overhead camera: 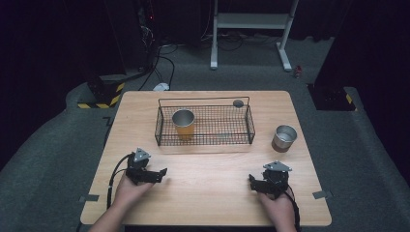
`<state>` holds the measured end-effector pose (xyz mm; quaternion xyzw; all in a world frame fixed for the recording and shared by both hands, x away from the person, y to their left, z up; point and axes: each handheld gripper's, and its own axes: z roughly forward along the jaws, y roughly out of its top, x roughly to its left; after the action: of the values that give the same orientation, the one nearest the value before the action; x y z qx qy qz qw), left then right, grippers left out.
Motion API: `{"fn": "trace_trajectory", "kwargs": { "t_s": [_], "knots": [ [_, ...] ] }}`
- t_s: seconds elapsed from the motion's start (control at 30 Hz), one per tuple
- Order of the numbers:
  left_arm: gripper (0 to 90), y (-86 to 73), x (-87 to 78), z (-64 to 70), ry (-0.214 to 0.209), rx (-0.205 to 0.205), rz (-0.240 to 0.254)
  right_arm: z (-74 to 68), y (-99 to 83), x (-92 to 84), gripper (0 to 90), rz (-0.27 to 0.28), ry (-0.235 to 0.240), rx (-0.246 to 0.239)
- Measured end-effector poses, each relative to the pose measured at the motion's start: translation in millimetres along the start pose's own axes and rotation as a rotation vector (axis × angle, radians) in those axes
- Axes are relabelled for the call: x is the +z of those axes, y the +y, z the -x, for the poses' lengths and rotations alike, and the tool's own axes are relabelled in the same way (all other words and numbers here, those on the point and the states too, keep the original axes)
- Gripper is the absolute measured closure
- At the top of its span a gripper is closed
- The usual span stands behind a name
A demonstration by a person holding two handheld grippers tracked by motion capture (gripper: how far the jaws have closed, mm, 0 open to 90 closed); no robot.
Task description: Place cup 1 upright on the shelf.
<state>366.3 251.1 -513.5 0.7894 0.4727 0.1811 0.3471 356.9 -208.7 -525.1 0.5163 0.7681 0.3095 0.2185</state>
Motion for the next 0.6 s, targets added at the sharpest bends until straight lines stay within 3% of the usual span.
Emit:
{"fn": "trace_trajectory", "kwargs": {
  "t_s": [0.27,0.37,0.6],
  "knots": [
    [0.7,-22.8,-8.3,-5.7,-0.002,0.003,-0.053,0.0,0.0,0.1,10.1,0.001,-0.001,0.000],
    [1.5,-29.0,-11.2,-4.2,0.031,0.031,-0.050,-0.1,0.0,0.1,10.2,0.001,-0.002,0.000],
    [0.5,-35.5,-12.0,-1.5,0.063,0.009,-0.011,0.0,0.0,0.1,10.1,0.001,-0.001,0.000]
  ]
}}
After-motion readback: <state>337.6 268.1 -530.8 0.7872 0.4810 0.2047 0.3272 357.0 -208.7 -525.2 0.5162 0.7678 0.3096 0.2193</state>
